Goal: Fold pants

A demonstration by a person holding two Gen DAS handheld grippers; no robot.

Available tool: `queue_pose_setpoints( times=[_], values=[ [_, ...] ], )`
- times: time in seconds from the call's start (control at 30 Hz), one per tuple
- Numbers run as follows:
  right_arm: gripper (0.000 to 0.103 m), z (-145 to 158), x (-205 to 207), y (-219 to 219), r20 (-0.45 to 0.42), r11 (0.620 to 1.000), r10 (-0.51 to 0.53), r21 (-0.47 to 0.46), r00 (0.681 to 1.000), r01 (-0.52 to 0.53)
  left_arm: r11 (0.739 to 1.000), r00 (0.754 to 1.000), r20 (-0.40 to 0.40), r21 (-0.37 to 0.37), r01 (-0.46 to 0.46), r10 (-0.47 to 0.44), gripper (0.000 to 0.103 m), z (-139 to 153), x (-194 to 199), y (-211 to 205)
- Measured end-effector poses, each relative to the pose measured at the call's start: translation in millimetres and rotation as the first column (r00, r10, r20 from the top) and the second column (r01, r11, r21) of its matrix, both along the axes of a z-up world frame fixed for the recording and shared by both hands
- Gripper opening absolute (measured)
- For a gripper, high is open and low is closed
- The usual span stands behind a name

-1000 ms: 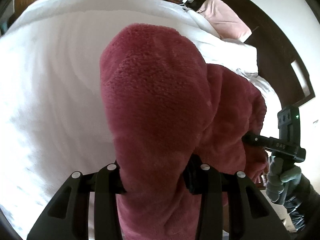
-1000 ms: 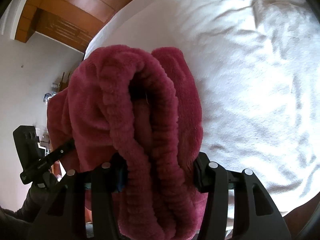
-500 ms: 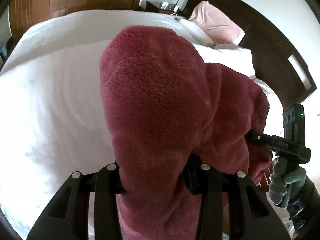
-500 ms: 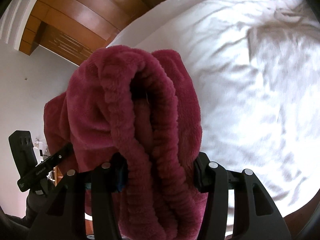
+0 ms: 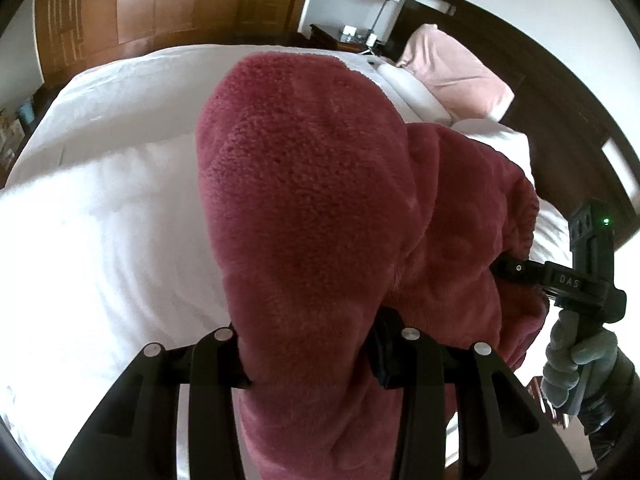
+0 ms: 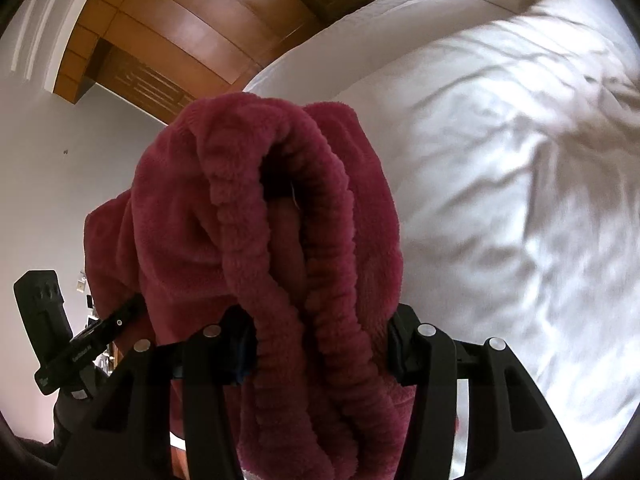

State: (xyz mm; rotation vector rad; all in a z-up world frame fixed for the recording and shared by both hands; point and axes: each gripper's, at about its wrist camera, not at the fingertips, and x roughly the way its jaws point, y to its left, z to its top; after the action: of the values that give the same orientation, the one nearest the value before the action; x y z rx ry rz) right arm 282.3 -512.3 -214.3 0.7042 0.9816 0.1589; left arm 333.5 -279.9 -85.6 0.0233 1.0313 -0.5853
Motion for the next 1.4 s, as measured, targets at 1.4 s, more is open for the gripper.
queue_pose_setpoints(
  times=[1.4],
  values=[
    [0.054, -81, 150, -32, -0.134, 1.000, 0.017, 0.000, 0.991, -0.017, 0.985, 0.989, -0.083, 0.125, -0.115, 0.125, 0.044, -109, 201, -60]
  ],
)
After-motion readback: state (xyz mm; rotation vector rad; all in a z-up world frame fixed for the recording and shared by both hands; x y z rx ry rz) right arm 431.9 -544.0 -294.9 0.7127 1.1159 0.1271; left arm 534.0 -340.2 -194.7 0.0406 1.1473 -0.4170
